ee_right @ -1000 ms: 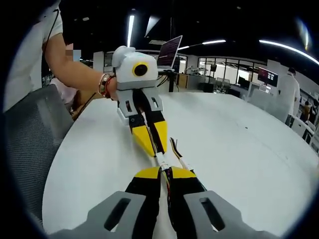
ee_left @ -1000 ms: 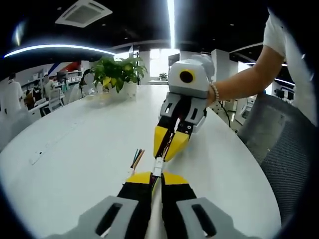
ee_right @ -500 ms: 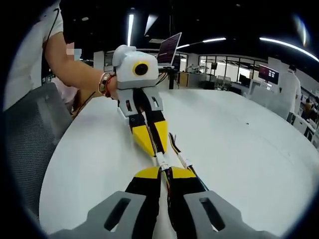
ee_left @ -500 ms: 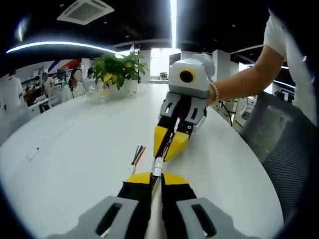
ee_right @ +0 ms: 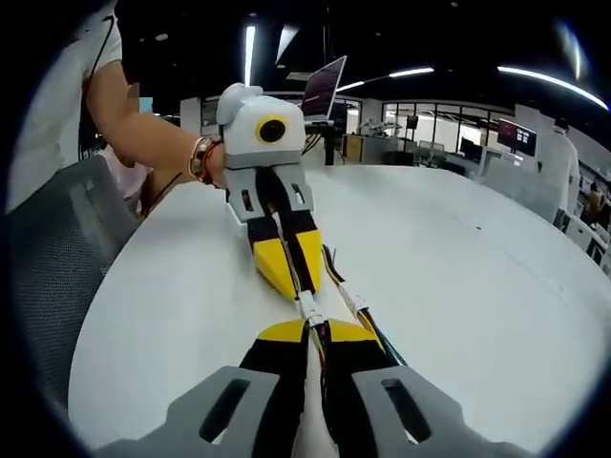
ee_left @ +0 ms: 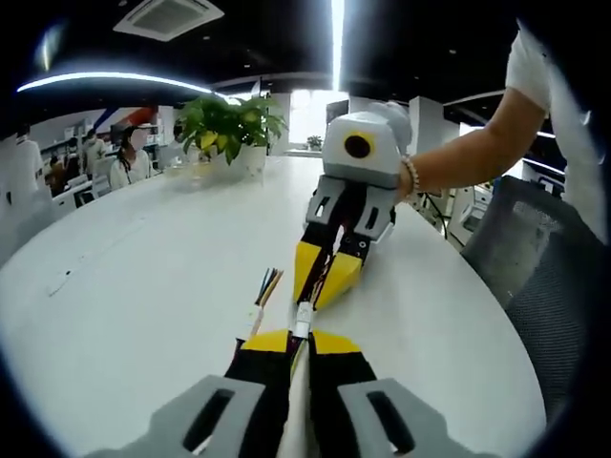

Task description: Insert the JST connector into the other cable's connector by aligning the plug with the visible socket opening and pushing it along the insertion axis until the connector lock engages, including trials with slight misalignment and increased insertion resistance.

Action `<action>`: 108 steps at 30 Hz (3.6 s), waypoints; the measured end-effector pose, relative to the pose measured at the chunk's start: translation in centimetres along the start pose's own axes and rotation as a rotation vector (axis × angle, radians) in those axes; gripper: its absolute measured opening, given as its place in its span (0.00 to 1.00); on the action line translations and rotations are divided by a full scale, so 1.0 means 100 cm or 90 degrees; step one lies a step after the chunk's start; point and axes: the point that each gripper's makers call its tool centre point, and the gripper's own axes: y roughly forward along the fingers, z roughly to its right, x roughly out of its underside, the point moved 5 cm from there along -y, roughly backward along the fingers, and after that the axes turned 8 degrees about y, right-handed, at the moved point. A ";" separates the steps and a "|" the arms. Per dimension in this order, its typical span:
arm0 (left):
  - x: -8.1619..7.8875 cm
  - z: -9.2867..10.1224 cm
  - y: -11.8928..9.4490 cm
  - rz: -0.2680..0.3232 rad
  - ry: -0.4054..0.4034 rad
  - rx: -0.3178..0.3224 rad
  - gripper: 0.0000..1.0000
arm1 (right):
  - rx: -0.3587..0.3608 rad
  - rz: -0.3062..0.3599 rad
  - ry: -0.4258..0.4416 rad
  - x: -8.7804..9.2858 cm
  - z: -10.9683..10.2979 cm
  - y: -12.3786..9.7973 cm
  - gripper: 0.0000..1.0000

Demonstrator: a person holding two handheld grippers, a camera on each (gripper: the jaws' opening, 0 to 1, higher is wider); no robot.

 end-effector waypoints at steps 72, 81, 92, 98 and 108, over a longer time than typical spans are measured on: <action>0.011 0.003 -0.001 -0.020 -0.008 0.006 0.00 | 0.007 -0.008 0.014 0.008 -0.001 0.009 0.05; 0.010 0.005 -0.001 -0.025 -0.005 0.006 0.03 | 0.007 -0.008 0.014 0.008 -0.002 0.009 0.07; 0.000 0.000 -0.006 -0.001 -0.013 -0.008 0.07 | 0.013 -0.009 0.010 0.000 -0.002 0.005 0.10; -0.007 0.001 -0.010 0.000 -0.009 -0.012 0.11 | 0.024 -0.005 0.004 -0.009 -0.001 0.000 0.14; -0.023 0.001 -0.024 0.001 -0.014 -0.041 0.23 | 0.042 0.002 -0.008 -0.027 -0.007 -0.012 0.20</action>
